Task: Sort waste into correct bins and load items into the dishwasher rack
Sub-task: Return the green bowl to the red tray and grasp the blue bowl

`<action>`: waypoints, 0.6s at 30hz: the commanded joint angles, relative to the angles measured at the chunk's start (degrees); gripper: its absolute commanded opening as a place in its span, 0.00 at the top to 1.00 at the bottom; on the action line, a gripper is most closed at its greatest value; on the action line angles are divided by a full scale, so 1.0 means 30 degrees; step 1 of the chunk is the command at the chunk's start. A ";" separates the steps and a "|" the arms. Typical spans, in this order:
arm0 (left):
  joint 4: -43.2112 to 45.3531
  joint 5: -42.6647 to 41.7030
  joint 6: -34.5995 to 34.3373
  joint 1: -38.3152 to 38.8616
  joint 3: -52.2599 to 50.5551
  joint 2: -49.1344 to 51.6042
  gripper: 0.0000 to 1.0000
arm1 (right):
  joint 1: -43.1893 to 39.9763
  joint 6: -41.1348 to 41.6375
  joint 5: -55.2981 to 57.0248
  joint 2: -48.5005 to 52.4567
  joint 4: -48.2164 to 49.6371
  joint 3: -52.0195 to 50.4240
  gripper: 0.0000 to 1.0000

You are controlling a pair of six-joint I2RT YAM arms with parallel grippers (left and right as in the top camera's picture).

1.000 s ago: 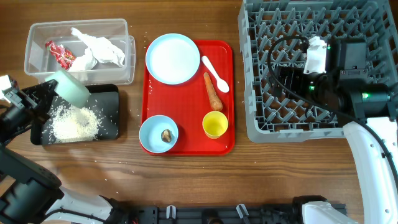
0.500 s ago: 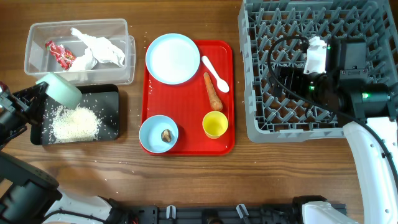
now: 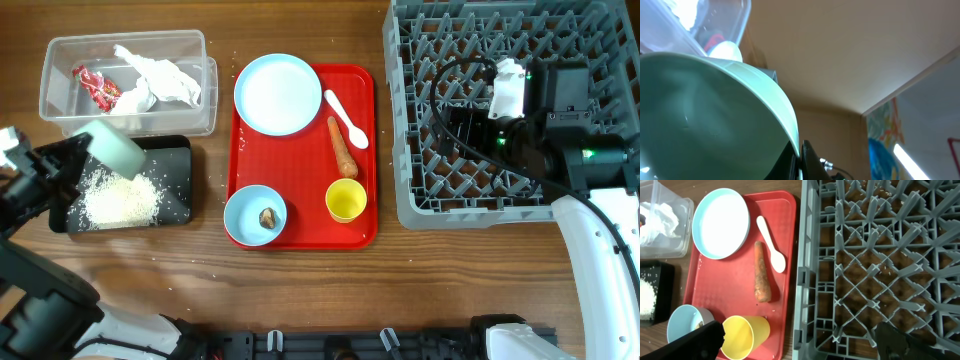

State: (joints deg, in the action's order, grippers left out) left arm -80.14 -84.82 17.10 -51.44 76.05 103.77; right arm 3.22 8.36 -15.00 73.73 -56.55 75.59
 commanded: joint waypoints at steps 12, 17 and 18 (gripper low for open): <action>1.0032 1.1621 -0.8801 1.3814 0.2164 -0.5595 0.96 | -0.0007 0.0248 -0.0182 0.0109 0.0044 0.0277 0.01; 1.0936 2.2833 -0.9282 2.0968 0.2157 -0.5384 0.96 | -0.0007 0.0255 -0.0182 0.0109 -0.0095 0.0277 0.01; 1.0907 2.4494 -0.9275 2.1959 0.2157 -0.5209 0.96 | -0.0007 0.0262 -0.0182 0.0109 -0.0095 0.0277 0.01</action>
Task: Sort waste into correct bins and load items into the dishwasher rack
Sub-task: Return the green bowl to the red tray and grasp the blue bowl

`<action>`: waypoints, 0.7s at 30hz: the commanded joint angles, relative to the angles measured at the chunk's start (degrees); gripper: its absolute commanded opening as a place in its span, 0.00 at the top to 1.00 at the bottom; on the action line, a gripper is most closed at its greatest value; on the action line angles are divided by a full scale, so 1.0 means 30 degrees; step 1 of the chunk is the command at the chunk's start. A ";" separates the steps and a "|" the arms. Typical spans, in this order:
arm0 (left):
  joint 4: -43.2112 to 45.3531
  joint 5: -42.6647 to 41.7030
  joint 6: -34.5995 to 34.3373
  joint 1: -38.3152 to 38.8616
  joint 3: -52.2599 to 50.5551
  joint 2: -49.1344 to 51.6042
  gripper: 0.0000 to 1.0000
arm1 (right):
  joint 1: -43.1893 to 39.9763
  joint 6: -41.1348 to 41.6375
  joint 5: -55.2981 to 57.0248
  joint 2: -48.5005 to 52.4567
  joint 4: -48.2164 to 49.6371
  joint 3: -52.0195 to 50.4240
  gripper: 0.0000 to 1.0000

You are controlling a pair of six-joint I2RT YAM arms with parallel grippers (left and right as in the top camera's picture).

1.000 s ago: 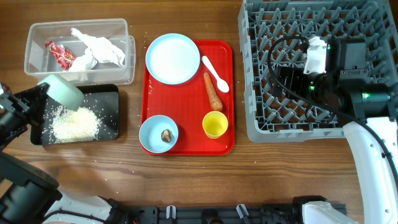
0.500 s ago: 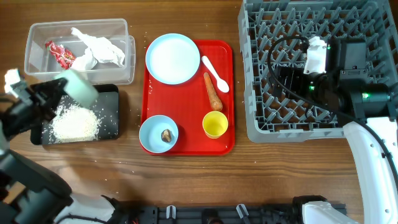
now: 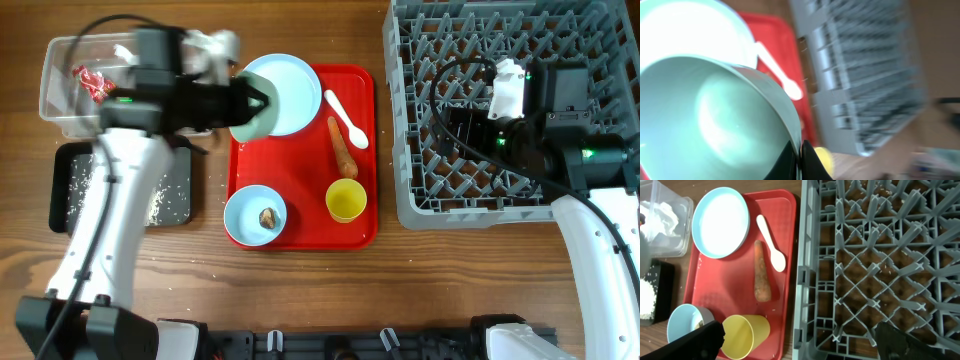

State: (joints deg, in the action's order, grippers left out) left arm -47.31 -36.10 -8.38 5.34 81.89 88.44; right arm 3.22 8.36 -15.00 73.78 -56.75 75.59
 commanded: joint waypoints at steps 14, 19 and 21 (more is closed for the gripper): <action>-0.0408 1.1570 0.0663 0.8604 0.0204 0.5829 0.96 | -0.0007 0.0219 -0.0175 0.0095 0.0044 0.0277 0.01; -0.0765 1.1577 0.0721 0.8918 0.0175 0.6914 0.96 | -0.0007 0.0219 -0.0175 0.0095 0.0029 0.0277 0.01; -0.1027 1.1795 0.0714 0.8918 0.0168 0.7162 0.94 | -0.0007 0.0219 -0.0175 0.0095 -0.0007 0.0277 0.01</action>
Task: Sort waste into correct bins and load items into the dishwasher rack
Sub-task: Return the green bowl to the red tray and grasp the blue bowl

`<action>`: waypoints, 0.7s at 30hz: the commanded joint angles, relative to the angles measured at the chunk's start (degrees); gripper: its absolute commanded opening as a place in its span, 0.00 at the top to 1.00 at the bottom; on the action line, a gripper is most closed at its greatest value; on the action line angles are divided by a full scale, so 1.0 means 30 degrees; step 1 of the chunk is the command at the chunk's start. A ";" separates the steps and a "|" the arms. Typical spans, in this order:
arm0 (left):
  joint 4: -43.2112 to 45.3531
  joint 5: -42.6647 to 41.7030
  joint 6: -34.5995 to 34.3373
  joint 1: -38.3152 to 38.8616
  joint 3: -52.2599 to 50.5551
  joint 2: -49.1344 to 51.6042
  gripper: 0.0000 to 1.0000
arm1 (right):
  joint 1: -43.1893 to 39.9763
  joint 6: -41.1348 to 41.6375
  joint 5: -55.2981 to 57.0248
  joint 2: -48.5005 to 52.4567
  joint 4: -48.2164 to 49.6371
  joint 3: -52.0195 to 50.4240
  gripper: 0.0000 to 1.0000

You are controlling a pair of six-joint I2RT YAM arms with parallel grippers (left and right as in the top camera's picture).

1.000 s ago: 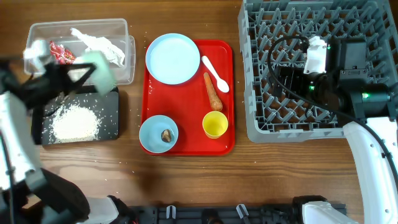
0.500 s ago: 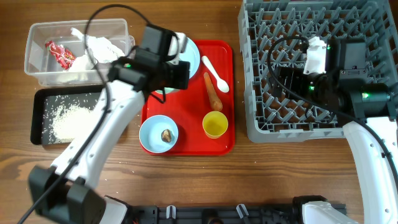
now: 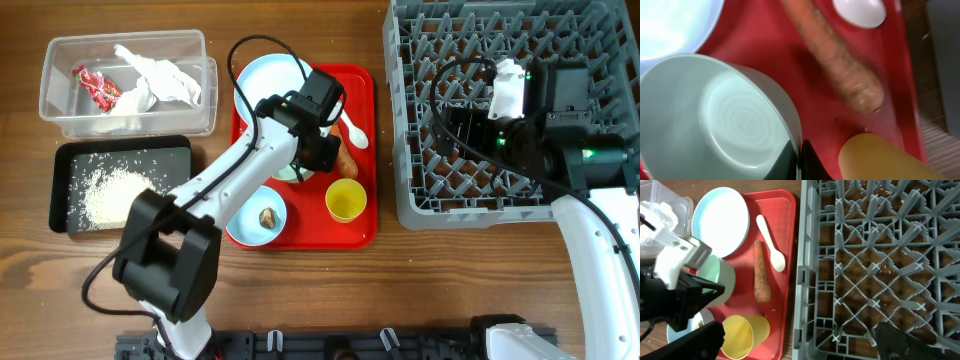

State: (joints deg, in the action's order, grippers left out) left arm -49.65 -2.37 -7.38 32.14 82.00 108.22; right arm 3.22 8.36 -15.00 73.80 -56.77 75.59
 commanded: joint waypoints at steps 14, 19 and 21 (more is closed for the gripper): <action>-0.8262 0.0984 -0.4430 -0.0219 0.4415 -0.0743 0.21 | -0.0007 0.0219 -0.0175 0.0087 -0.0073 0.0277 0.01; -0.9049 0.1180 -0.6069 -0.0211 0.1872 -0.0758 0.19 | -0.0007 0.0204 -0.0175 0.0124 -0.0102 0.0270 0.01; -0.7198 0.1173 -0.5821 -0.0211 -0.0240 -0.0758 0.20 | -0.0007 0.0204 -0.0175 0.0124 -0.0095 0.0270 0.01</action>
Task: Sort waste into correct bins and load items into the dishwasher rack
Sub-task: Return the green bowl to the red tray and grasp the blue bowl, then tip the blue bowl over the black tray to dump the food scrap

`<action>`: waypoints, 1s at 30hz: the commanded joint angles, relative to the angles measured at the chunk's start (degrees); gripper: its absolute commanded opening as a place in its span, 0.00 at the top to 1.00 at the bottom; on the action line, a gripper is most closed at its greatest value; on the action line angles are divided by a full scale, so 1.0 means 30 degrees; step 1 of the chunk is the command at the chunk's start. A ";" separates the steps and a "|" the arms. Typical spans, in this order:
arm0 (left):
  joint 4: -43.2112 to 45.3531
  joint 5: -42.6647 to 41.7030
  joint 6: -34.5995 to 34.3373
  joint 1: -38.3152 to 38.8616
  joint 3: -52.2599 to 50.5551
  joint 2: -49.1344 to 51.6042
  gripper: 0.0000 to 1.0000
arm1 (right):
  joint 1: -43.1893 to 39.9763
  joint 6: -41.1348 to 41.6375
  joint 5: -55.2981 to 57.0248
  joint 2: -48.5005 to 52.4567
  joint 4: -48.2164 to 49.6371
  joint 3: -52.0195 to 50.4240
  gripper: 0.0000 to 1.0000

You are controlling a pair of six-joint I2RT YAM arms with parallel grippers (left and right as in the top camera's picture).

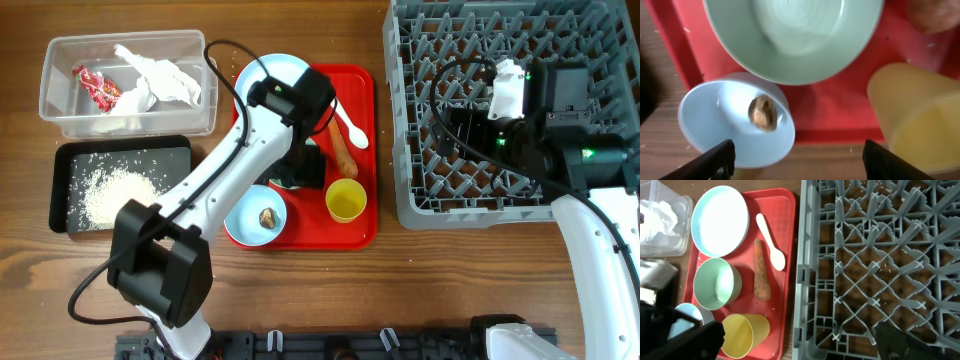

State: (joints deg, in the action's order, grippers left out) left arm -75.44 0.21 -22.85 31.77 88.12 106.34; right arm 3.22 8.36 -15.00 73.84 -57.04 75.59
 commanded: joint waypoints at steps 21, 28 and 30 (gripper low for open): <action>0.5027 -0.0255 0.0036 -0.0007 -0.6288 -0.1100 0.96 | -0.0007 0.0226 -0.0182 0.0765 -0.0175 0.0262 0.01; 0.2951 -0.1188 0.0051 -0.2674 -0.3825 -0.5217 0.96 | -0.0007 0.0226 -0.0182 0.0772 -0.0138 0.0270 0.01; 0.2914 -0.2084 0.0896 -0.5020 -0.3825 -0.6222 0.96 | -0.0007 0.0219 -0.0182 0.0765 -0.0131 0.0270 0.01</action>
State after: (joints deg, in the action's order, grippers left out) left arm -66.26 -2.31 -22.85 25.17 75.64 92.38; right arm 3.22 8.36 -15.00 75.55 -57.49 75.59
